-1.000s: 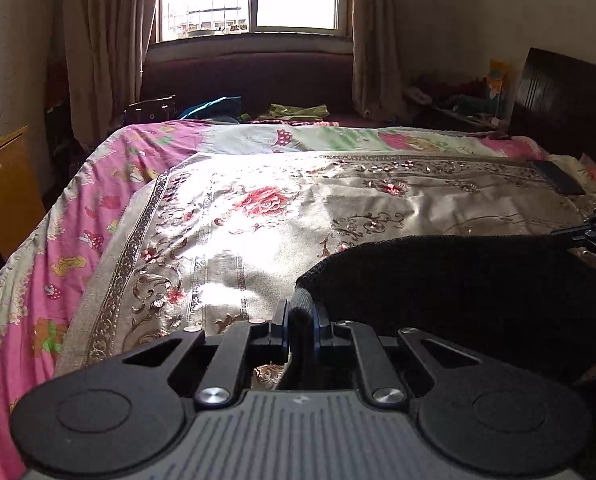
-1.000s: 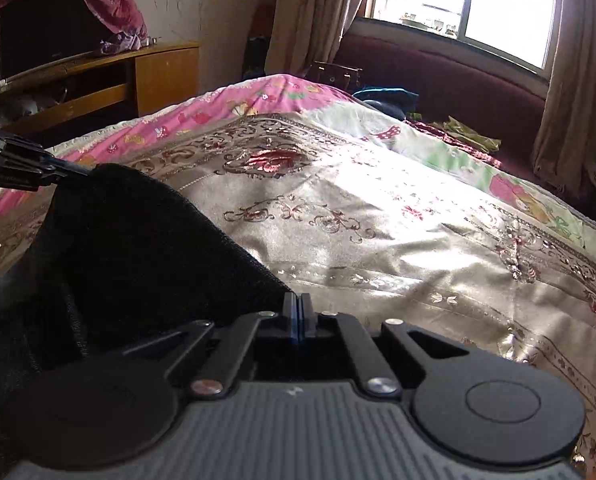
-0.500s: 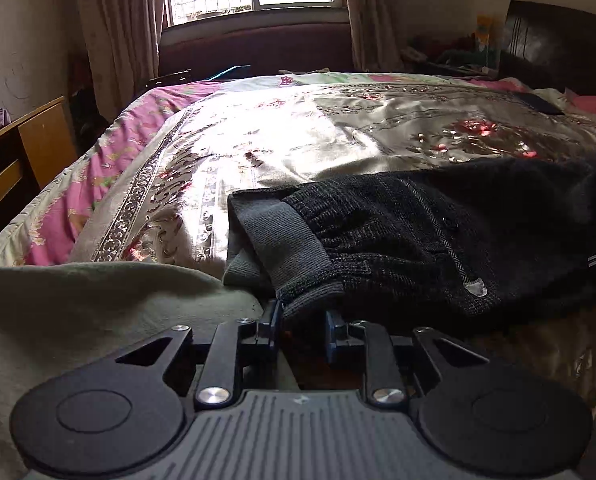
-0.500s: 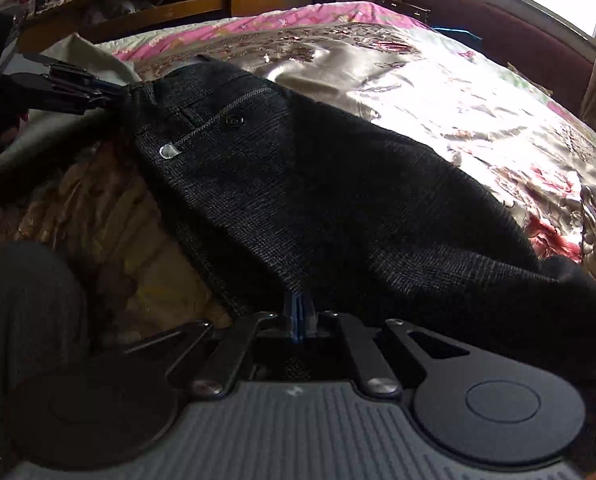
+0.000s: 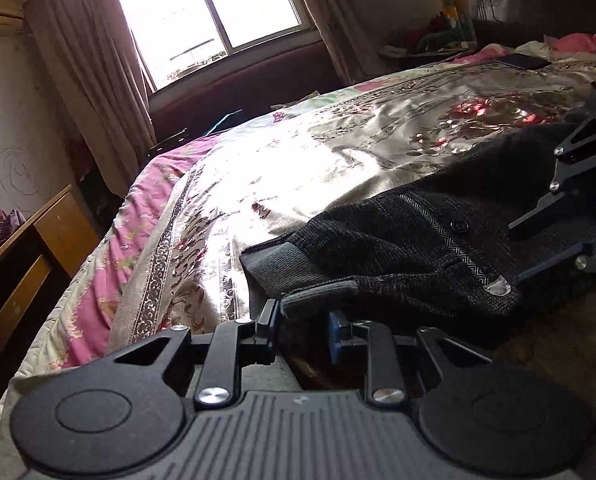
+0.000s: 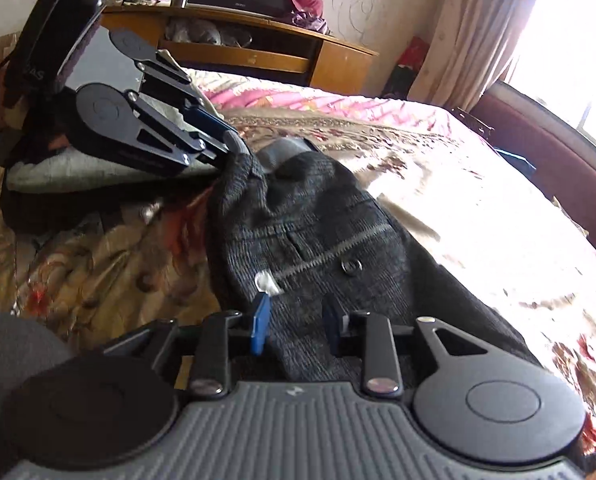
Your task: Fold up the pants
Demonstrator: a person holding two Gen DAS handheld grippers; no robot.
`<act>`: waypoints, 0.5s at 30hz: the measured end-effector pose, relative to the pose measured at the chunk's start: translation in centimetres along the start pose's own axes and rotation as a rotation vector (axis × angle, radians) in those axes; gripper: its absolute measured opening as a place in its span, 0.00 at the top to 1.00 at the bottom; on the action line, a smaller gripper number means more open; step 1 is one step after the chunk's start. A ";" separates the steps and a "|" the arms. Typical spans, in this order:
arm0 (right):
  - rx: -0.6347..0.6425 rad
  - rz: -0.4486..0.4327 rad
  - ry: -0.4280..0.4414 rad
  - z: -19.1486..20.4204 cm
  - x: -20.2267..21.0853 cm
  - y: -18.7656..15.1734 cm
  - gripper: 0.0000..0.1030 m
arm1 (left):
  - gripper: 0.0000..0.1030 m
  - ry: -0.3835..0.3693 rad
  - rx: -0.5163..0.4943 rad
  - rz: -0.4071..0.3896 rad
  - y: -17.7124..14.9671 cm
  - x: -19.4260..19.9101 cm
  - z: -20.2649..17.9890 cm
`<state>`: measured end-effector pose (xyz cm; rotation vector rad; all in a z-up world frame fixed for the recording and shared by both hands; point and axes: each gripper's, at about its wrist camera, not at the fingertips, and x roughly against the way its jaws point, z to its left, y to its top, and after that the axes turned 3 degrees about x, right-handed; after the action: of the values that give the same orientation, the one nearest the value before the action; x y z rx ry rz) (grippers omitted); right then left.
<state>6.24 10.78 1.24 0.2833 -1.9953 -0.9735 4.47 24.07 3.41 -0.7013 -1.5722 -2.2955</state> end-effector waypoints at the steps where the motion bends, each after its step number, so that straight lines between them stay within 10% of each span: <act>1: 0.013 -0.014 0.000 0.6 -0.7 0.7 0.64 | 0.61 -0.003 -0.005 0.001 0.1 -0.2 0.1; 4: 0.058 -0.027 -0.033 1.7 -3.1 2.2 0.66 | 0.60 -0.005 -0.070 0.005 0.3 -0.9 -0.2; 6: 0.053 0.008 -0.064 1.5 -4.7 3.1 1.00 | 0.60 -0.008 -0.090 0.011 0.8 -1.6 -0.1; 15: -0.191 -0.171 -0.095 -4.0 -0.3 9.9 1.00 | 0.68 0.012 0.009 -0.194 5.8 -1.3 3.8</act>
<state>11.18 15.41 9.52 0.3108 -1.9689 -1.2990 9.24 25.41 8.43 -0.5533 -1.7119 -2.4211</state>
